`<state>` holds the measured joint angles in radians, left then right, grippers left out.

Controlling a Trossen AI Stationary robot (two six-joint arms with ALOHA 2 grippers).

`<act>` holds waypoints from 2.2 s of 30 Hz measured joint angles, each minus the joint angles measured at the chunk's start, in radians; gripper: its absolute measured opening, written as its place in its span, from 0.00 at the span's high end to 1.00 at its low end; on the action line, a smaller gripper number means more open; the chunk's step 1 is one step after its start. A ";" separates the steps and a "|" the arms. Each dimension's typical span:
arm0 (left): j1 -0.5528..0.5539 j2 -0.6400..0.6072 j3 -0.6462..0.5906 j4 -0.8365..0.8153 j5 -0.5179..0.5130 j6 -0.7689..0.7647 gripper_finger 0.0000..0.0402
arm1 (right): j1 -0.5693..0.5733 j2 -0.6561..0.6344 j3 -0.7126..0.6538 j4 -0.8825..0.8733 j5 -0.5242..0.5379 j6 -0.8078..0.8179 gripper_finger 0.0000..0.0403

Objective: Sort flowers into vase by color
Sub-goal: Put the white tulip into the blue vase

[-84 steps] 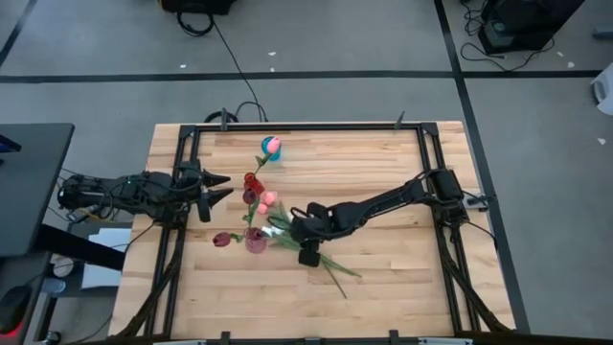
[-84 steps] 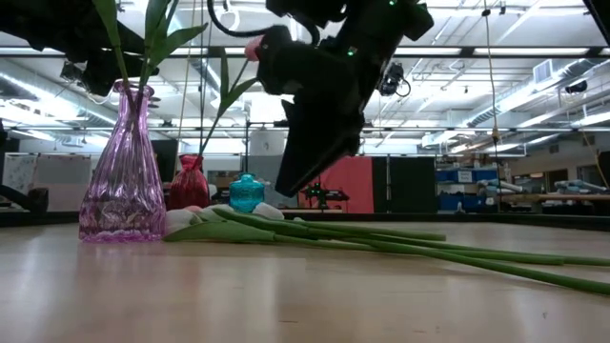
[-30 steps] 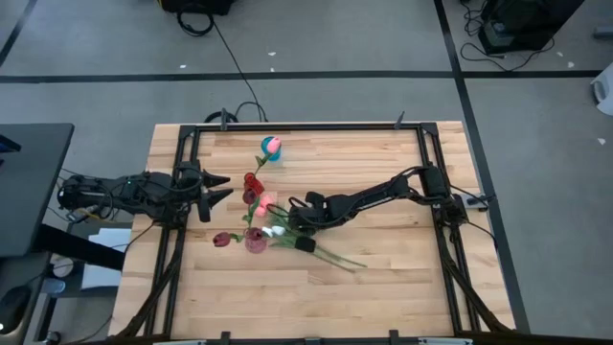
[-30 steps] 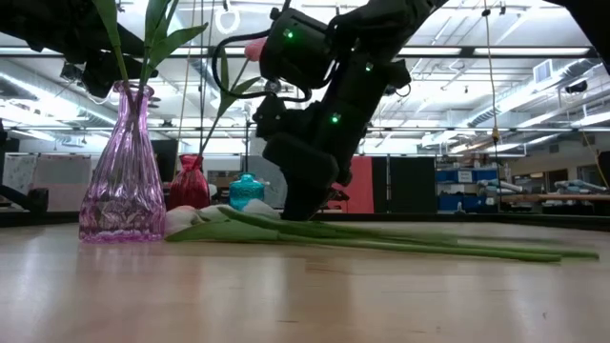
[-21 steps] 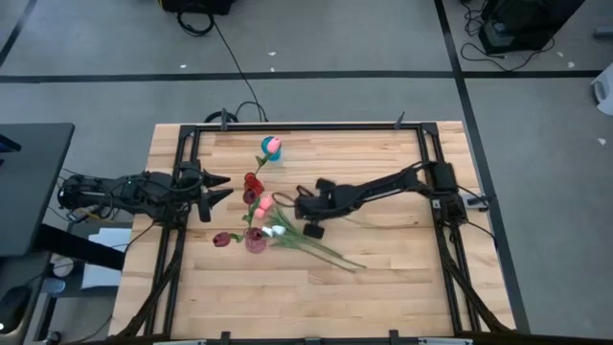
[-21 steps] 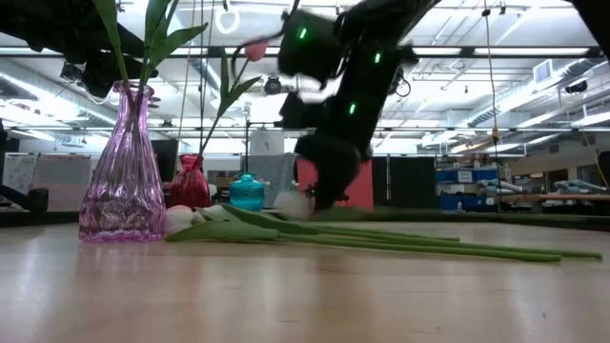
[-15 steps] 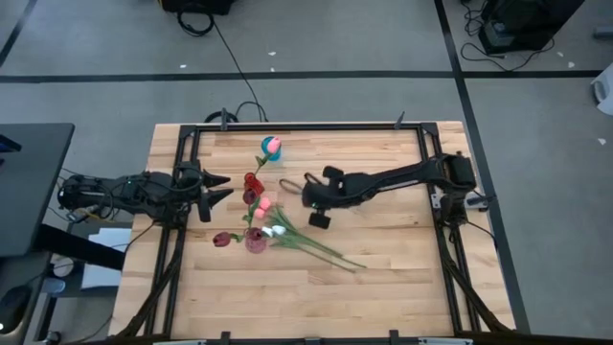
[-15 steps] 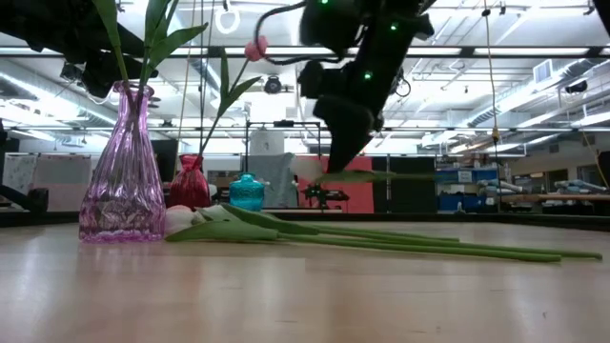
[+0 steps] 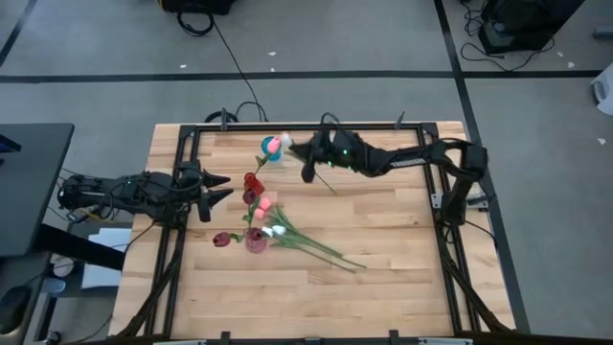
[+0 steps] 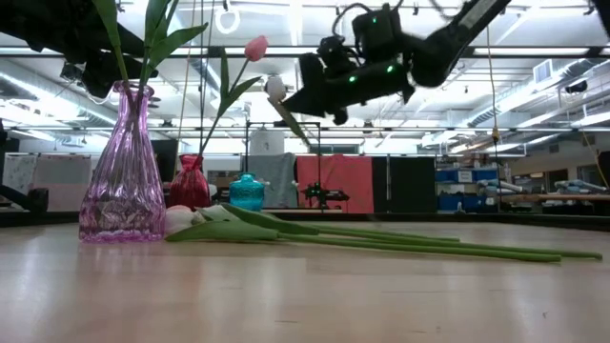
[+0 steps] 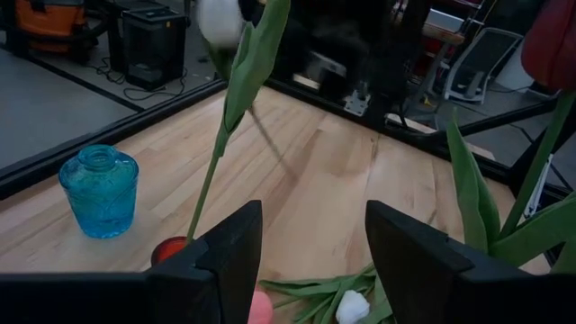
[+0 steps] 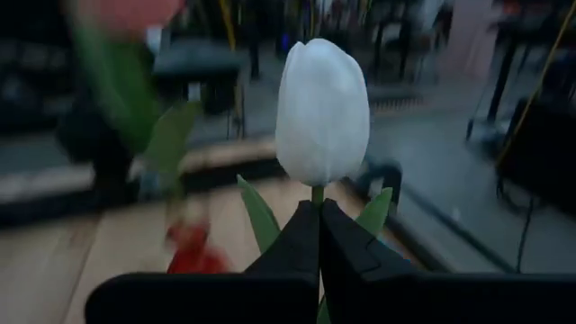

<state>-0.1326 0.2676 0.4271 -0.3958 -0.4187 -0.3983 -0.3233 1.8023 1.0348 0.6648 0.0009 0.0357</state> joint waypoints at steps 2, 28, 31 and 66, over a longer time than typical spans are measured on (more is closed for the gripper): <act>0.000 0.000 0.000 0.000 0.000 0.002 0.49 | -0.031 0.039 0.028 0.117 -0.027 0.015 0.98; 0.000 0.007 0.000 0.000 -0.023 0.019 0.49 | -0.192 0.358 0.583 0.444 -0.234 0.104 0.98; 0.000 0.007 0.000 0.000 -0.023 0.026 0.49 | -0.194 0.358 0.583 0.439 -0.234 0.103 0.98; 0.000 0.006 0.000 0.000 -0.023 0.025 0.49 | -0.150 0.471 0.583 0.300 -0.282 0.082 0.89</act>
<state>-0.1326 0.2741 0.4271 -0.3955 -0.4412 -0.3733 -0.4733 2.2732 1.6176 0.9651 -0.2807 0.1179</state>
